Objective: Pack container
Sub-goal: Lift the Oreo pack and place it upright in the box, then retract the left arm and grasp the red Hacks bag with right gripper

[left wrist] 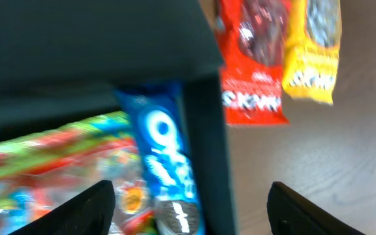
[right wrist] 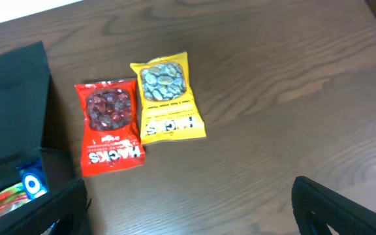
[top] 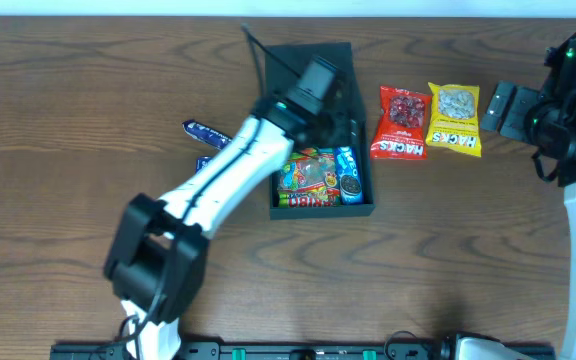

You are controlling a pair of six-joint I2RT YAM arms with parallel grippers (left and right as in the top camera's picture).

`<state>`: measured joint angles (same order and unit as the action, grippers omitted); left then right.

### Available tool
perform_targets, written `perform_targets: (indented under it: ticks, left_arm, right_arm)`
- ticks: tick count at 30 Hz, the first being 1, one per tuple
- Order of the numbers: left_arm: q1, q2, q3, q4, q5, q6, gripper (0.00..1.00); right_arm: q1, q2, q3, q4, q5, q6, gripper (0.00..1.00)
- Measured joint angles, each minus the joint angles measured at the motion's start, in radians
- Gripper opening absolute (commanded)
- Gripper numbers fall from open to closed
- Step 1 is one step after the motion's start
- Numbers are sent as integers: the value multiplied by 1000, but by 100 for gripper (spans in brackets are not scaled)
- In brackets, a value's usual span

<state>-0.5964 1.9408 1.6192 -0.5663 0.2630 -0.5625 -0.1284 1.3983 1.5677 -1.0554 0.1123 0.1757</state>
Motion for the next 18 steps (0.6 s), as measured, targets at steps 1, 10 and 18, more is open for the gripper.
perform_targets:
  ticks: [1, 10, 18]
  left_arm:
    - [32, -30, 0, -13, 0, 16, 83]
    - [293, -281, 8, -88, -8, 287, 90]
    - [479, -291, 11, -203, -43, 481, 90]
  right_arm:
    - [0, 0, 0, 2, -17, 0, 99]
    - [60, 63, -6, 67, -117, 4, 96]
    - [228, 246, -8, 185, -140, 65, 96]
